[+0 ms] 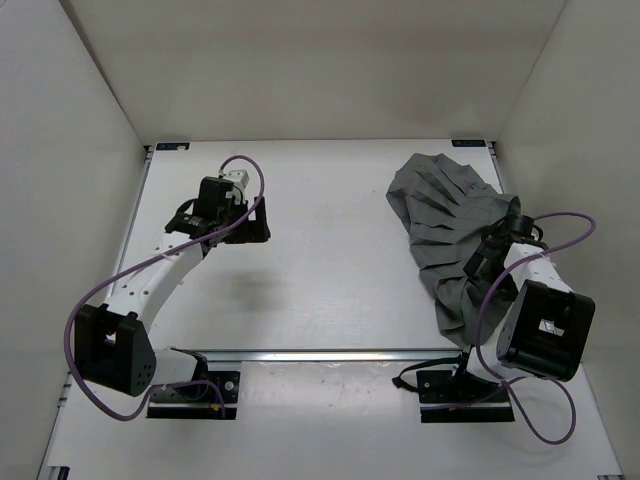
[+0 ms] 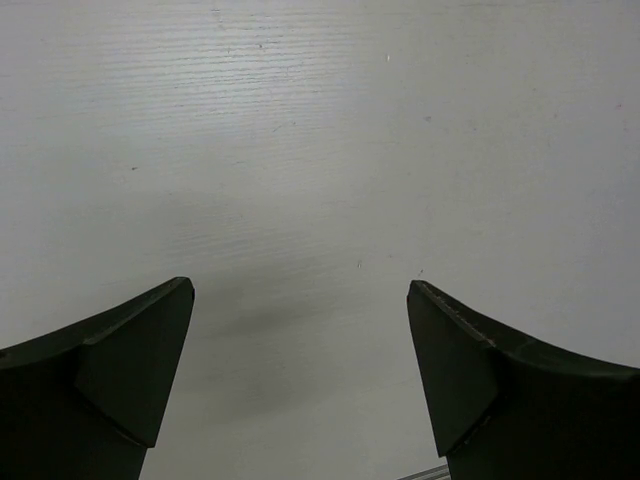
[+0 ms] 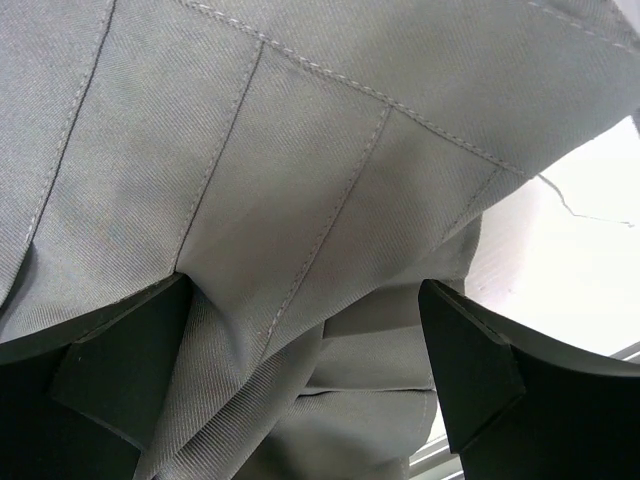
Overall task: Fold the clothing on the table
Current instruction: Grab the skirt from the pile
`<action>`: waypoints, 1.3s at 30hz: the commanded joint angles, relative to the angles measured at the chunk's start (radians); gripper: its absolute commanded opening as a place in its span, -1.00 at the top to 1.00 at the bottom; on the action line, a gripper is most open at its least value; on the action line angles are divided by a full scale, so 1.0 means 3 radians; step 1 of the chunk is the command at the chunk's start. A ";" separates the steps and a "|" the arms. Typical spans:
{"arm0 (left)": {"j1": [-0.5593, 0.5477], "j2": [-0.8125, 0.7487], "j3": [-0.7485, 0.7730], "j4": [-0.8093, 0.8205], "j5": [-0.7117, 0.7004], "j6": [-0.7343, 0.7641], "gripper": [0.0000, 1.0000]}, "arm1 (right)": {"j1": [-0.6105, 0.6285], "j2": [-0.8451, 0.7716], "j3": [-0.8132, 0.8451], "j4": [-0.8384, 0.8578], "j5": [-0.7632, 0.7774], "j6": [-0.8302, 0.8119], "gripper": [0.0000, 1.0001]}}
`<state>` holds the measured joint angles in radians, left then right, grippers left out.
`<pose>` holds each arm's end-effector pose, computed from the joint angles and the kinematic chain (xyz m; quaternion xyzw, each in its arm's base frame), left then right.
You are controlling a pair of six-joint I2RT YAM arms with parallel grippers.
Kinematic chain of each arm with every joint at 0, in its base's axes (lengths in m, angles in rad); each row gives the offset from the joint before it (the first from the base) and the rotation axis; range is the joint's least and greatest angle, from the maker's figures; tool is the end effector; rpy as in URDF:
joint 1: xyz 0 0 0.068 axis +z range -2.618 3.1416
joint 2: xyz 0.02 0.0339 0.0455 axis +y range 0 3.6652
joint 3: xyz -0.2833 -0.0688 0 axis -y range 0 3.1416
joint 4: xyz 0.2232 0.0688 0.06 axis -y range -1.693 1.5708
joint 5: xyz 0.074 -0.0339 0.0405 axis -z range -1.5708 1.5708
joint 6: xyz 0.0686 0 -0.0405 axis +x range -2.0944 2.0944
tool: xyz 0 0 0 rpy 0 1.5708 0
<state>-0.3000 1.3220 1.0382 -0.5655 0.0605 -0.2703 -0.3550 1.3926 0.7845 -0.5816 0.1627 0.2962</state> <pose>0.2619 -0.0854 0.2762 0.0246 0.9349 -0.1264 0.3306 0.2211 -0.0938 0.1825 0.3276 0.9223 -0.0853 0.1863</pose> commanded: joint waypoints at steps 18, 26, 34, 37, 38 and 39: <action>0.0049 -0.0270 -0.0050 0.0167 0.0033 0.0001 -0.97 | 0.0073 0.0486 0.0176 0.0374 0.0179 -0.0215 1.00; 0.0064 -0.0306 -0.0091 0.0223 0.0069 0.0001 -0.97 | 0.0651 0.0375 0.1018 0.0221 0.0312 -0.0338 1.00; 0.0090 -0.0367 0.0021 0.0213 0.0192 -0.0014 -0.97 | 0.1396 0.0236 0.2850 0.0633 -0.0859 -0.0711 0.99; 0.0126 -0.0372 0.0072 0.0213 0.0248 -0.0055 -0.97 | 0.1877 0.0007 0.2831 0.0915 -0.1390 -0.0819 1.00; 0.0156 -0.0357 0.0083 0.0218 0.0269 -0.0076 -0.97 | 0.2041 -0.0040 0.2734 0.0951 -0.1502 -0.0763 1.00; 0.0187 -0.0372 0.0088 0.0213 0.0294 -0.0121 -0.97 | 0.2113 -0.0106 0.2668 0.0972 -0.1585 -0.0783 1.00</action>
<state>-0.2687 1.2465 1.0275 -0.5148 0.1104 -0.2821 0.1886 1.4303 1.6150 -0.3721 -0.1238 0.0967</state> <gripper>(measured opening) 0.986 0.031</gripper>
